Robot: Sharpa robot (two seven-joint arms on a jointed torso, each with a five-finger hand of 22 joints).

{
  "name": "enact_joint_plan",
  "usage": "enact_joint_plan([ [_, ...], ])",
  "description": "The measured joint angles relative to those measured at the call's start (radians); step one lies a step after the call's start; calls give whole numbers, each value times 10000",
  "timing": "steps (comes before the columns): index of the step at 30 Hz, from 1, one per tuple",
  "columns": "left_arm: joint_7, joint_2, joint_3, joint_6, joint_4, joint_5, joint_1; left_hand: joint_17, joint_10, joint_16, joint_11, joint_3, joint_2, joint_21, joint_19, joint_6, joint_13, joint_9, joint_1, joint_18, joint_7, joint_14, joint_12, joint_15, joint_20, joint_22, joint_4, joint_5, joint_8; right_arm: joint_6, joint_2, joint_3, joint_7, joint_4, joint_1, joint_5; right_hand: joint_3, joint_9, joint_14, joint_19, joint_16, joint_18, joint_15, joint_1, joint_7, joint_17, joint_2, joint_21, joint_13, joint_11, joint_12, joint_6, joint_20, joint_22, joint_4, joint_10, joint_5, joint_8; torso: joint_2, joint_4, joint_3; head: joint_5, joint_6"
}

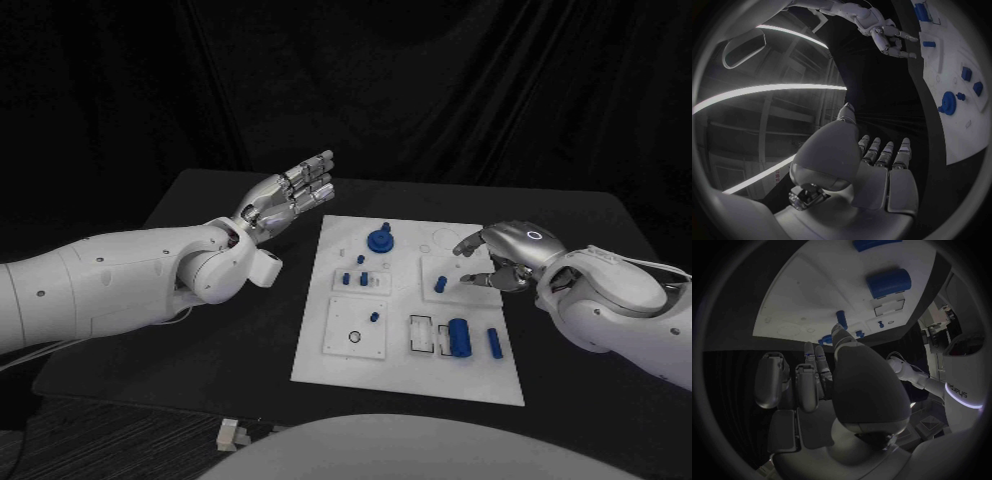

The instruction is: Assemble the parts on the task board

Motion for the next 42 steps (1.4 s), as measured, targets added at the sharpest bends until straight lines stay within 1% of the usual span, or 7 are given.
enact_joint_plan([
  [5,0,5,0,2,-16,0,-1,-1,0,0,0,0,-38,0,0,0,0,0,38,-1,0,0,0,0,0,0,0,0,0,57,297,0,88,-218,-107,0,0,-13,0,0,0,2,0,-25,36,-1,-25,0,0,-20,45,-36,0,-1,0,90,-31,-51,-1,0,2,1,0],
  [13,0,15,0,12,-43,0,-10,-1,0,0,0,0,-38,0,0,0,6,-1,38,-1,0,0,0,0,0,-1,0,0,0,329,798,3,254,-591,-292,1,110,-28,0,-1,0,4,0,336,74,-1,121,0,1,-39,154,3,0,-2,-111,326,907,-51,-5,6,2,34,0],
  [17,0,13,0,21,-50,0,-14,-2,0,0,0,0,-38,39,0,0,8,-1,38,-1,0,0,0,0,0,20,0,0,0,529,997,3,343,-714,-361,1,138,-28,0,-1,0,4,0,337,74,-1,121,0,1,-53,154,2,0,-2,-139,340,950,-51,-5,6,1,74,0],
  [25,0,15,0,56,-73,0,-28,-3,0,0,0,0,3,39,36,0,7,-2,79,0,0,0,0,0,37,39,0,0,0,889,1297,2,485,-881,-409,0,307,0,37,-1,-39,5,-37,475,176,-2,117,-47,16,-54,193,107,0,-2,-167,410,1418,-51,-5,5,0,69,0],
  [28,0,24,0,72,-80,0,-37,-3,0,0,0,0,2,39,36,0,7,-2,79,0,0,0,0,0,37,53,0,0,0,985,1356,2,523,-908,-418,0,425,83,37,-37,-39,5,-37,562,162,-2,132,-88,29,-63,238,352,-35,-3,-169,518,1781,72,-6,4,0,69,0],
  [36,-5,39,0,126,-105,0,-64,-3,0,0,0,0,2,39,37,0,6,-2,78,-1,0,0,0,0,37,81,0,0,0,1175,1395,3,596,-928,-431,0,1179,595,37,-37,-39,6,-37,872,174,-3,-72,-88,173,-198,537,1251,-35,5,-295,1058,3732,586,-11,1,-2,67,0],
  [42,-10,57,0,157,-129,0,-96,-4,0,0,0,29,29,65,56,-37,6,-3,105,-1,37,0,0,0,17,126,-29,47,0,1238,1379,11,604,-912,-432,0,1479,837,37,-37,-39,5,-37,917,174,-3,-117,-88,246,-179,645,1322,-35,4,-486,1142,4348,735,-8,4,-2,55,0],
])
